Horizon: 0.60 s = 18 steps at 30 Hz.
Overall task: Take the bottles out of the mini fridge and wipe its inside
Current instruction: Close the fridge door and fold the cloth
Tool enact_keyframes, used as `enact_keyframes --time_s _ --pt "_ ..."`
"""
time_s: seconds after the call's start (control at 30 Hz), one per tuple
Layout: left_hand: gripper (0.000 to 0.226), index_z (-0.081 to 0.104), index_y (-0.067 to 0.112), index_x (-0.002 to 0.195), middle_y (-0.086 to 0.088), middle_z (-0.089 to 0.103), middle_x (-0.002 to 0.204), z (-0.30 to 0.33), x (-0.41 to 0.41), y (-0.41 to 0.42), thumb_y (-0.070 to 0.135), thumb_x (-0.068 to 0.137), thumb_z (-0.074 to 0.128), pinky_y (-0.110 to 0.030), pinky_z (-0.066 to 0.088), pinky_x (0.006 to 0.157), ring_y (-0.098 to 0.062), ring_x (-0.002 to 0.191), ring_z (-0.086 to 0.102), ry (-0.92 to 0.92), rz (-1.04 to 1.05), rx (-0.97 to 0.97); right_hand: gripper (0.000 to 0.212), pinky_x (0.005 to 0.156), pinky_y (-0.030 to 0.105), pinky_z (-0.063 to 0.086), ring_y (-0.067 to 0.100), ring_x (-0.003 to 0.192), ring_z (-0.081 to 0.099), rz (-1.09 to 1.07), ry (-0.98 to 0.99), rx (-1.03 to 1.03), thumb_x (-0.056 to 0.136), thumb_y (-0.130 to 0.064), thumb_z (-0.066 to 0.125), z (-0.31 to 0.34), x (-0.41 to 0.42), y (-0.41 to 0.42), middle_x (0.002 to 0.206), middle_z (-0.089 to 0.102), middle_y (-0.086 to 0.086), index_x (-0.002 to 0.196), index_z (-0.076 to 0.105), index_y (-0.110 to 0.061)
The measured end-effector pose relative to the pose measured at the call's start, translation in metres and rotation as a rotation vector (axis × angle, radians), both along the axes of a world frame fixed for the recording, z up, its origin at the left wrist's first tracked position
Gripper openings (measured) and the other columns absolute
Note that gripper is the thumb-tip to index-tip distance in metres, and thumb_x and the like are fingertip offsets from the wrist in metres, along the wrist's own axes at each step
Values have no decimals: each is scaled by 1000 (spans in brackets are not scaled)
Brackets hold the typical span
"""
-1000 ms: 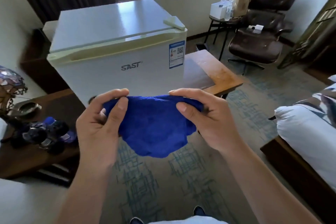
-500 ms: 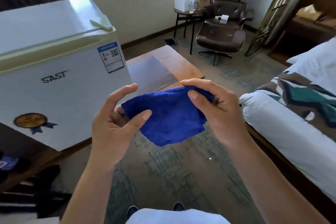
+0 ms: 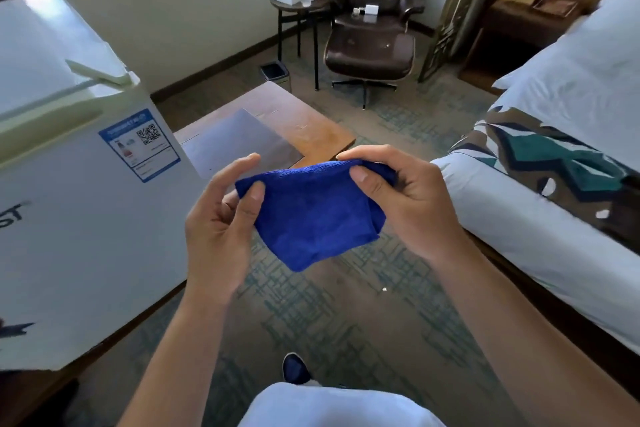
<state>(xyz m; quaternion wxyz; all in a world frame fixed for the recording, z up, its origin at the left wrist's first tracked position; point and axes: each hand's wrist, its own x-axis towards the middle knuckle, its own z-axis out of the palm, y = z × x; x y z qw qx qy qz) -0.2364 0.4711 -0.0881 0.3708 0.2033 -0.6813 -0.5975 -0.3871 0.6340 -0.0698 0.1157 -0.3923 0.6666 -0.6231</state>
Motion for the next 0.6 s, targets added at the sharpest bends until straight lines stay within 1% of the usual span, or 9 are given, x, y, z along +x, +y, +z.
enact_keyframes --time_s 0.07,0.13,0.2,0.27,0.3,0.37,0.5,0.53,0.6 --pt "33 68 51 114 13 72 83 -1 -10 -14 26 98 55 -27 61 66 -5 75 67 1 -36 -19 23 97 34 53 19 110 70 -22 -3 2 100 -6 64 -2 -8 -11 107 78 -6 111 75 -23" --pt "38 71 55 109 19 74 94 -1 -19 -27 23 99 54 -23 61 69 -3 85 68 4 -75 -31 22 97 39 54 20 109 70 -56 0 10 100 -8 64 -4 -17 -21 106 78 -4 111 75 -24" --pt "39 76 51 105 22 76 101 0 -29 -37 18 97 56 -18 58 71 -1 92 69 5 -127 -28 21 97 45 54 22 108 70 -83 -10 21 100 -9 65 -8 -29 -28 106 78 -3 110 76 -24" --pt "37 78 47 102 20 78 101 -1 -40 -47 17 94 58 -16 58 70 -1 90 70 4 -174 10 21 97 47 54 23 107 70 -84 -37 27 99 -10 65 -14 -44 -36 105 78 -2 110 76 -24" --pt "35 78 44 105 17 78 102 -3 -45 -53 17 93 60 -16 58 71 -3 89 71 1 -187 30 21 98 48 54 23 107 71 -78 -47 27 99 -9 65 -18 -52 -40 106 78 -2 110 76 -24" --pt "34 76 38 112 12 78 104 -10 -58 -63 15 92 62 -20 61 73 -8 92 72 -10 -205 58 21 98 45 54 21 107 71 -66 -52 32 99 -9 66 -24 -68 -48 105 79 -3 109 76 -24" --pt "37 78 40 108 10 78 103 -23 -90 -77 10 92 62 -24 60 75 -12 96 72 -7 -218 106 22 93 32 53 16 104 71 -13 -84 49 98 -8 66 -38 -109 -65 104 78 -5 109 76 -24" --pt "37 79 38 108 9 78 103 -27 -100 -80 9 92 62 -23 60 75 -12 95 72 -5 -207 116 22 93 33 53 17 104 71 5 -89 52 98 -9 67 -43 -121 -69 104 78 -5 109 77 -25" --pt "34 78 33 109 9 78 102 -33 -122 -85 9 91 63 -20 58 74 -10 93 71 -8 -159 122 20 92 40 55 21 104 72 38 -89 61 97 -13 69 -51 -149 -76 104 79 -3 110 78 -25"
